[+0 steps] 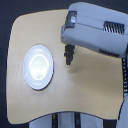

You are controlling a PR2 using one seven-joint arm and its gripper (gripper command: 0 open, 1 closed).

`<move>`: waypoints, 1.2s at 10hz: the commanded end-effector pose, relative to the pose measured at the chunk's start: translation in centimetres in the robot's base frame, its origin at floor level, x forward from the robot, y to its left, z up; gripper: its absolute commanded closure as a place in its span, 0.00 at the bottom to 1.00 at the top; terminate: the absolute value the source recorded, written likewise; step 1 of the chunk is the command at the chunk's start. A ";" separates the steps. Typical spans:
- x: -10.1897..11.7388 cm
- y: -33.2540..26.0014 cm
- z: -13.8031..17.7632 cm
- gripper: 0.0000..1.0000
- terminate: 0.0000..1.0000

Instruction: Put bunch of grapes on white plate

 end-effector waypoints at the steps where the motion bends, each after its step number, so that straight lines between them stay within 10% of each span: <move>1: 0.5 9.1 1.1 1.00 0.00; 12: -4.2 20.0 -6.1 1.00 0.00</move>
